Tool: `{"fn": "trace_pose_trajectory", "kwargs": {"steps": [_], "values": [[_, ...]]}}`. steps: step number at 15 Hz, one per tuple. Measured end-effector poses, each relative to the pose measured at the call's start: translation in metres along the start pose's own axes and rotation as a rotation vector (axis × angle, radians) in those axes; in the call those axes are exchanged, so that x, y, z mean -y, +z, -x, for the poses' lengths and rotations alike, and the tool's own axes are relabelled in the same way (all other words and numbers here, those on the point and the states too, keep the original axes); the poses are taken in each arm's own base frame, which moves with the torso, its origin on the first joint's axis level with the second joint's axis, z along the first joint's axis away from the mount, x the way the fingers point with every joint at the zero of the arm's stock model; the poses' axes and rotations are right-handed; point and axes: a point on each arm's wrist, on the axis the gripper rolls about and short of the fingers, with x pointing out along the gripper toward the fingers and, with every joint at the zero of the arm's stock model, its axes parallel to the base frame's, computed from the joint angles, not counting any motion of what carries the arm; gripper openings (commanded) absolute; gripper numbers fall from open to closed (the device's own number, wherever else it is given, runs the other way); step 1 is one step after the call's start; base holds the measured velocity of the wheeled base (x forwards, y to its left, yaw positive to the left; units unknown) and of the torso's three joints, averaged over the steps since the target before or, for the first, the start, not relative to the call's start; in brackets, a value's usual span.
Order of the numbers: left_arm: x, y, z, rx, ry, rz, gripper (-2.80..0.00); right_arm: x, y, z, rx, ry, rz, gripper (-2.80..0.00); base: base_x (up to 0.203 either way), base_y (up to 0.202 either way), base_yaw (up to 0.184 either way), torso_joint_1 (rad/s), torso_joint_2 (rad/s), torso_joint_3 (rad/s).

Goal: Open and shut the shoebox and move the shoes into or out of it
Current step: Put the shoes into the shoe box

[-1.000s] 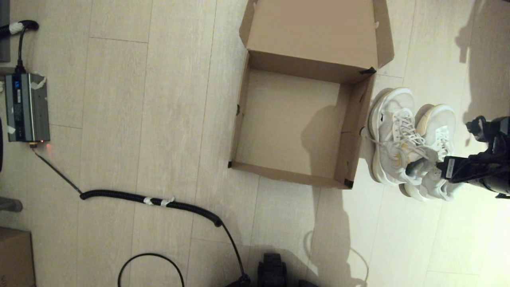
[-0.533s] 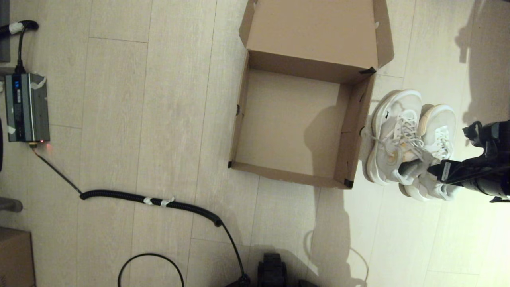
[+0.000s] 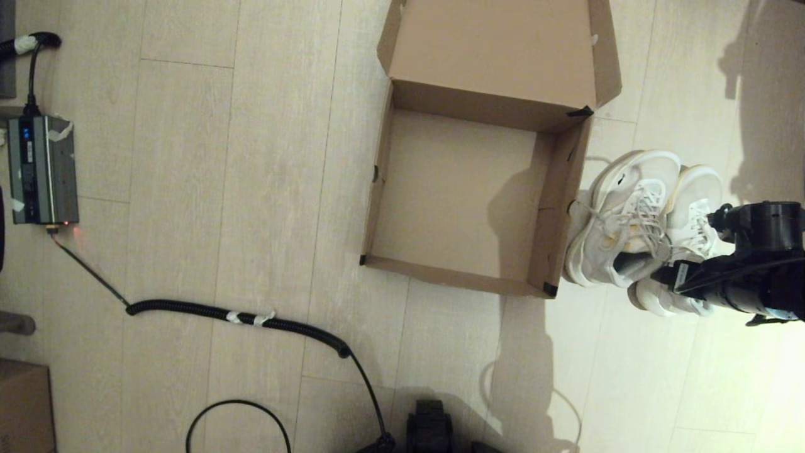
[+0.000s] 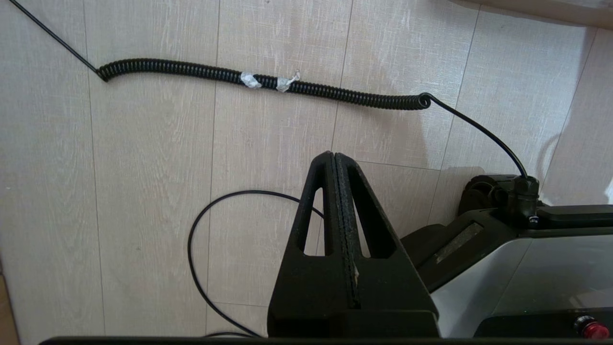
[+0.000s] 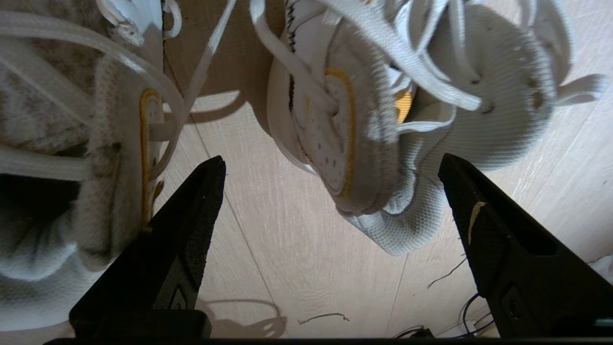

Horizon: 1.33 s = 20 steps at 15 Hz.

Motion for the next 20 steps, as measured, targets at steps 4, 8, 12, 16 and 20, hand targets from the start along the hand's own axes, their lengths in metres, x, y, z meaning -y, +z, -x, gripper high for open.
{"fn": "trace_pose_trajectory", "kwargs": {"steps": [4,8,12,16,20], "values": [[0.0,0.0,0.0,0.0,0.0,0.0,-2.8,-0.005,-0.007,-0.009,-0.03,0.005,-0.016,0.0,0.0,0.0,0.0,0.0,0.0,0.0],[0.0,0.0,0.0,0.0,0.0,0.0,-2.8,-0.009,-0.005,-0.018,-0.033,0.012,-0.051,-2.8,0.0,0.0,0.0,0.0,0.0,0.0],[0.0,0.0,0.0,0.0,0.0,0.0,-2.8,-0.007,-0.011,-0.027,-0.058,0.0,-0.053,-2.8,0.0,0.0,0.0,0.0,0.0,0.0],[0.0,0.0,0.0,0.0,0.0,0.0,-2.8,-0.006,-0.011,-0.034,-0.065,-0.006,-0.052,-2.8,0.0,0.0,0.0,0.0,0.0,0.0],[0.0,0.0,0.0,0.0,0.0,0.0,-2.8,-0.006,-0.005,-0.031,-0.047,-0.005,-0.052,-2.8,0.0,0.0,0.0,0.0,0.0,0.0]]}}
